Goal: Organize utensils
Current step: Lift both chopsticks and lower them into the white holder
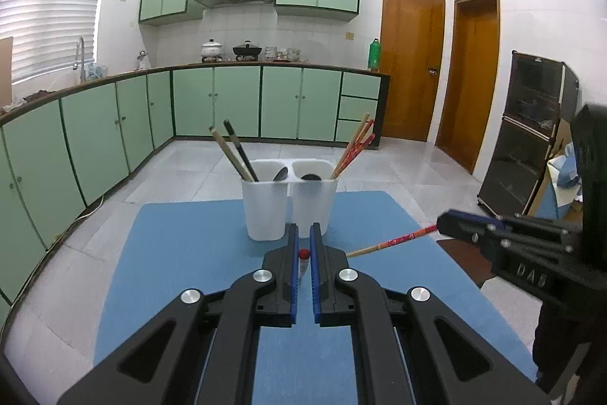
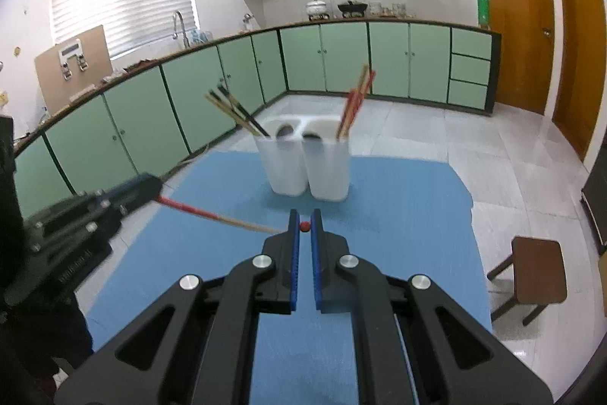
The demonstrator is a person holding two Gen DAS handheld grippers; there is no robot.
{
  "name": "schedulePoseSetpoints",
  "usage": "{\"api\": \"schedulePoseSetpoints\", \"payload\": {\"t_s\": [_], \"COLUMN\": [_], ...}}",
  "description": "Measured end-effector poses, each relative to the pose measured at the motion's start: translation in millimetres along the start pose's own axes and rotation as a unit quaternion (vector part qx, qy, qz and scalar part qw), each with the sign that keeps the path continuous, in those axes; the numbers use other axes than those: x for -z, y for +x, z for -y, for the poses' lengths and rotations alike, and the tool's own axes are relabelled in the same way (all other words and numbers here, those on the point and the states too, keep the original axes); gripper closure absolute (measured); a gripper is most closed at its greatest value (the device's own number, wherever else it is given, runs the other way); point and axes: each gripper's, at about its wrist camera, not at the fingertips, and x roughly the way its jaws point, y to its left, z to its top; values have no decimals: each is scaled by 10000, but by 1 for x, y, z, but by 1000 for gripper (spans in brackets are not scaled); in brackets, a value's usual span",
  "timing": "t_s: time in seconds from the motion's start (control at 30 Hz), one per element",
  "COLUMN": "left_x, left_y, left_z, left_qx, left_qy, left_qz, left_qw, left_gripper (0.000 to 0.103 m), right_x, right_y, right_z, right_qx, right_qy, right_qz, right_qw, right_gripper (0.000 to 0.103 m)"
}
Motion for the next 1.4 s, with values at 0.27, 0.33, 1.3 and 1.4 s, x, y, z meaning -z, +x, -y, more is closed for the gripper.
{"api": "schedulePoseSetpoints", "payload": {"t_s": [0.27, 0.33, 1.3, 1.4], "left_x": [-19, -25, -201, -204], "left_y": [-3, -2, 62, 85], "left_z": [0, 1, -3, -7], "left_qx": [143, 200, -179, -308], "left_qy": [83, 100, 613, 522], "left_qz": [125, 139, 1564, 1661], "left_qw": [9998, 9997, 9856, 9842], "left_gripper": [97, 97, 98, 98], "right_x": [-31, -39, -239, -240], "right_y": [-4, -2, 34, 57], "right_z": [-2, -1, 36, 42], "right_qx": [-185, -278, -87, -22], "right_qy": [-146, -136, -104, -52], "right_qz": [62, 17, 1310, 1219], "right_qw": [9997, 9995, 9913, 9925], "right_gripper": [98, 98, 98, 98]}}
